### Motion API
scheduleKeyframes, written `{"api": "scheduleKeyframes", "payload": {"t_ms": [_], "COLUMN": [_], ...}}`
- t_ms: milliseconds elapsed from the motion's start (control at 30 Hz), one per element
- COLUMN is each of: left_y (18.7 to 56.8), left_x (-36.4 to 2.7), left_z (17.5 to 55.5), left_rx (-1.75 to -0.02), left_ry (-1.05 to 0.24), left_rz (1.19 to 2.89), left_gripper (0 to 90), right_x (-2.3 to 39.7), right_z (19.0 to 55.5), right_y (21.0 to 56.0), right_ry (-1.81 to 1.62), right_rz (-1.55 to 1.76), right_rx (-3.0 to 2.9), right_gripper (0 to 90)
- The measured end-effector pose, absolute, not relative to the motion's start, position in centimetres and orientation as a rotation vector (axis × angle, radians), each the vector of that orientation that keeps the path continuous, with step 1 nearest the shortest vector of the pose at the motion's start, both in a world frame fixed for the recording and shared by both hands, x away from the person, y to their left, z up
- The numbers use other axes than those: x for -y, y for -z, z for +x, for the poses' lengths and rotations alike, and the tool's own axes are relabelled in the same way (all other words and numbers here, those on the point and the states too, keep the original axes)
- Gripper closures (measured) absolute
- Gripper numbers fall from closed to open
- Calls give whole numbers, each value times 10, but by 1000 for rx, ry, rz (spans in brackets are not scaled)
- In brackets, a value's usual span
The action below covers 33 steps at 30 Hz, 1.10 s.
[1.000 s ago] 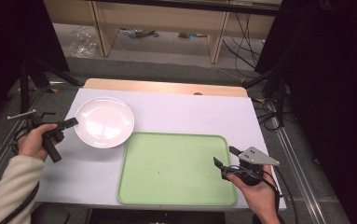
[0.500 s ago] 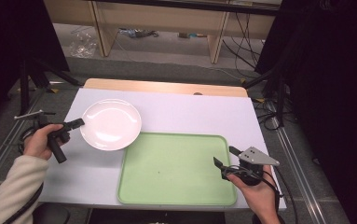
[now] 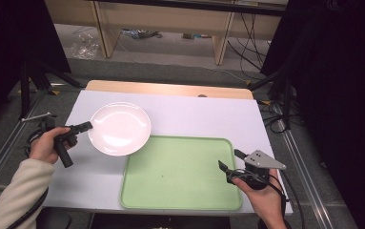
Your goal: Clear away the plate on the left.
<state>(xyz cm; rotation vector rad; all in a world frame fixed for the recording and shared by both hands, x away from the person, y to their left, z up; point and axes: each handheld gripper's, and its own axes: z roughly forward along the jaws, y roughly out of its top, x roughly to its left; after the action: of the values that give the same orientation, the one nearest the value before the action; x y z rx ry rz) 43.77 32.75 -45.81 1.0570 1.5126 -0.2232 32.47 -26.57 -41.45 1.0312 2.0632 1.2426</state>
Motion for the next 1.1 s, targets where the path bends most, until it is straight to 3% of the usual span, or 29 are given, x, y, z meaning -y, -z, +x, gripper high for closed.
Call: {"api": "scheduleKeyframes", "payload": {"t_ms": [1100], "left_y": [457], "left_x": [-300], "left_z": [437], "left_rx": [-1471], "left_ry": [287], "left_rz": [1071], "left_gripper": [866], "right_x": [267], "right_z": [326], "right_y": [414], "right_ry": [-1256], "right_rz": [1017], "right_rx": [-2037], "right_gripper": [306]}}
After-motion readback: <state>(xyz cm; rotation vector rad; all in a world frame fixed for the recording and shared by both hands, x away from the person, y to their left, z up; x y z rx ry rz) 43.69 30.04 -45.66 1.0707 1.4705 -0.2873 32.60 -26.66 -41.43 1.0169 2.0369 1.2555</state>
